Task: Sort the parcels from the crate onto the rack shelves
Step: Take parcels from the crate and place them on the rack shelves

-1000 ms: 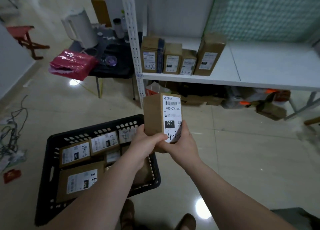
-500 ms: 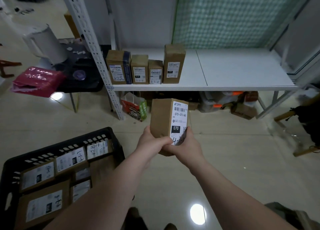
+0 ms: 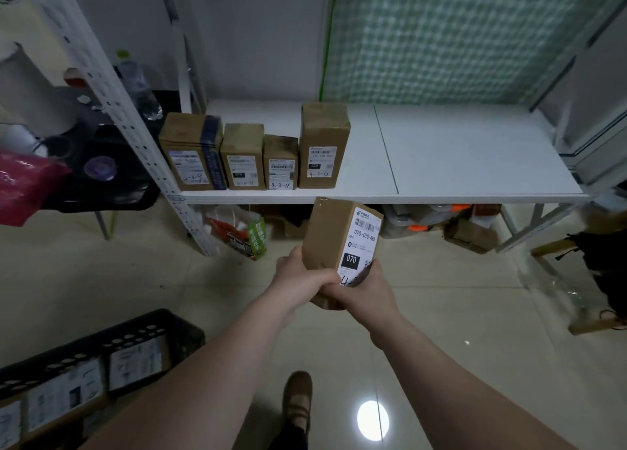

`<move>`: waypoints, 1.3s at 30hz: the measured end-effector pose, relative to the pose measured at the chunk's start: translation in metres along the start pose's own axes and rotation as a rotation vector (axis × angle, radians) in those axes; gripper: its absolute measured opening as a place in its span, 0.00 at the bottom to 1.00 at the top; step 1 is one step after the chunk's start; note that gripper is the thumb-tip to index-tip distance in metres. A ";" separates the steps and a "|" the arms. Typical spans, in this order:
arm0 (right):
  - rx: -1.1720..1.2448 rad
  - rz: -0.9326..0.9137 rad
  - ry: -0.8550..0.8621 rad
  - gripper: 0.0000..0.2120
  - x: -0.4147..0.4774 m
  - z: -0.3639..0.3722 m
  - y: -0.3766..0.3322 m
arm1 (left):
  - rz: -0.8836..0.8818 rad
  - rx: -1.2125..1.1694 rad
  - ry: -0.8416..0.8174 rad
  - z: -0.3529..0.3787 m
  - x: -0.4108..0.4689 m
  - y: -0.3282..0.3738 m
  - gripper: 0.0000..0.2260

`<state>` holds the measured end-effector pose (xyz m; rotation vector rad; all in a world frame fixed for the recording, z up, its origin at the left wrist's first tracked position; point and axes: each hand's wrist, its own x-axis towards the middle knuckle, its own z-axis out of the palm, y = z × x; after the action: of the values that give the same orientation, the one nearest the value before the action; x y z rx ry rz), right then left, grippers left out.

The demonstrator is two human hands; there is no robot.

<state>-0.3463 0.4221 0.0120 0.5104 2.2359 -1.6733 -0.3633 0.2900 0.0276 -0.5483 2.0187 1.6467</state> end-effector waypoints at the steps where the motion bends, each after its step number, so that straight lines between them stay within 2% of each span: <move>1: 0.010 0.010 -0.011 0.34 0.018 -0.005 -0.004 | 0.010 0.006 -0.027 0.002 0.014 0.010 0.30; 4: 0.024 0.044 0.007 0.29 0.064 -0.018 -0.011 | 0.047 0.063 -0.120 0.008 0.056 0.034 0.24; 6: 0.051 0.060 0.066 0.19 0.086 -0.027 -0.012 | 0.065 0.122 -0.172 0.014 0.082 0.044 0.26; 8: 0.071 0.083 0.145 0.18 0.105 -0.035 -0.011 | 0.056 0.168 -0.192 0.021 0.104 0.051 0.29; 11: 0.052 0.076 0.232 0.19 0.141 -0.044 -0.013 | 0.083 0.226 -0.157 0.031 0.138 0.057 0.25; 14: 0.026 0.016 0.315 0.19 0.192 -0.049 -0.013 | 0.091 0.394 -0.025 0.034 0.183 0.053 0.23; 16: -0.010 -0.026 0.379 0.22 0.229 -0.048 -0.008 | 0.115 0.519 0.030 0.033 0.215 0.045 0.24; 21: -0.077 -0.117 0.521 0.40 0.312 -0.033 0.024 | 0.289 0.844 0.154 0.043 0.292 0.014 0.26; 27: -0.089 -0.264 0.611 0.46 0.390 -0.013 0.051 | 0.503 1.182 0.340 0.056 0.380 -0.019 0.27; 31: -0.125 -0.353 0.629 0.46 0.435 0.001 0.075 | 0.570 1.222 0.454 0.056 0.427 -0.043 0.25; 36: -0.186 -0.461 0.682 0.49 0.466 0.023 0.105 | 0.827 1.159 0.650 0.061 0.460 -0.068 0.12; 39: -0.198 -0.492 0.724 0.51 0.473 0.031 0.111 | 0.872 1.143 0.707 0.063 0.464 -0.072 0.11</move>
<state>-0.7165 0.4683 -0.3002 0.6225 3.2326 -1.6082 -0.6888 0.3334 -0.3135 0.2893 3.5251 0.2535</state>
